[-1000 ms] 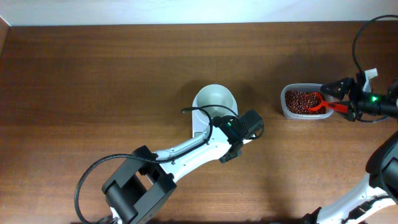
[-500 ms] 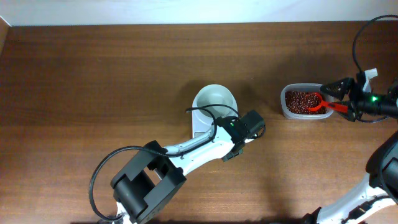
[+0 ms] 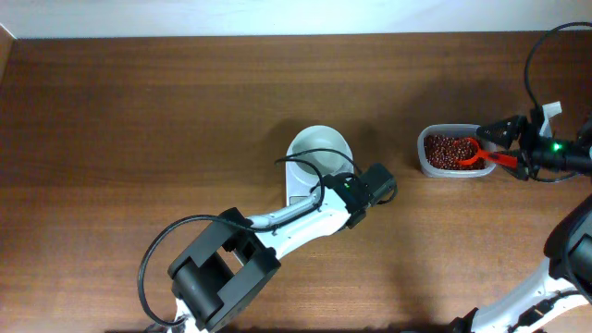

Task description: Scoop item into bowl and weigh 50g on scale

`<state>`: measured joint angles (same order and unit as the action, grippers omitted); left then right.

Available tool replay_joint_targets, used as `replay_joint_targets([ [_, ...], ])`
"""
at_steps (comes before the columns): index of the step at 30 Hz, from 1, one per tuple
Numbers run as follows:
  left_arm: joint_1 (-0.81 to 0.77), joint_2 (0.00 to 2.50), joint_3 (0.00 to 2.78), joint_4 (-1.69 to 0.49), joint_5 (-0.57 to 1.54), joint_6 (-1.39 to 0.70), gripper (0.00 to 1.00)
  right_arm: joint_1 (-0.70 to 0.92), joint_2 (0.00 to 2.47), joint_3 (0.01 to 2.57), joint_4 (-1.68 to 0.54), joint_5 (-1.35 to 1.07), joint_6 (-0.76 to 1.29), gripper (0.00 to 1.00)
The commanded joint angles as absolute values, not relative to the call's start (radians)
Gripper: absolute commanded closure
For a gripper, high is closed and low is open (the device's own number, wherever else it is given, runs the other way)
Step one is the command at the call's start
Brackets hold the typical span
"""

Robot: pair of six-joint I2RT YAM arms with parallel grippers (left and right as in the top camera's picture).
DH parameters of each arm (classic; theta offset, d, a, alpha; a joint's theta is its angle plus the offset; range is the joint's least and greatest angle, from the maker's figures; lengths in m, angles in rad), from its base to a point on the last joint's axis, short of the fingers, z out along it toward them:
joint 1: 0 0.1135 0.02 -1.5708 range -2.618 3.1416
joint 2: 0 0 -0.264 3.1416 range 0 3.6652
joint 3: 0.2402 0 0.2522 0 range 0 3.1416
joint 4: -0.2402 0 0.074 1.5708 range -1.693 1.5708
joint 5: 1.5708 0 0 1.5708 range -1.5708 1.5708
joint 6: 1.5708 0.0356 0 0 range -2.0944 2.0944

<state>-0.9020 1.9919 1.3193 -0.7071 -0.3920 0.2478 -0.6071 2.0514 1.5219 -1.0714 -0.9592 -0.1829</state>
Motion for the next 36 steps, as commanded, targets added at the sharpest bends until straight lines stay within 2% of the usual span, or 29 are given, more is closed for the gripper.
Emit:
replay_joint_targets([
  [1, -0.899, 2.036, 1.31, -0.736, -0.277, 0.296, 1.0, -0.622, 2.071, 1.515, -1.056, -0.825, -0.187, 0.01],
  [20, -0.906, 2.049, 1.31, -0.789, -0.149, 0.357, 1.0, -0.622, 2.071, 1.515, -1.056, -0.825, -0.187, 0.01],
  [23, -0.907, 2.049, 1.31, -0.786, -0.17, 0.353, 1.0, -0.622, 2.071, 1.515, -1.056, -0.825, -0.187, 0.01],
  [26, -0.907, 2.047, 1.32, -0.776, -0.295, 0.304, 1.0, -0.622, 2.071, 1.515, -1.056, -0.825, -0.187, 0.01],
  [31, -0.907, 1.937, 1.345, -0.775, -0.277, 0.273, 1.0, -0.622, 2.071, 1.515, -1.056, -0.825, -0.187, 0.01],
  [36, -0.879, 1.955, 1.341, -0.769, -0.282, 0.253, 1.0, -0.622, 2.071, 1.515, -1.056, -0.825, -0.187, 0.01],
])
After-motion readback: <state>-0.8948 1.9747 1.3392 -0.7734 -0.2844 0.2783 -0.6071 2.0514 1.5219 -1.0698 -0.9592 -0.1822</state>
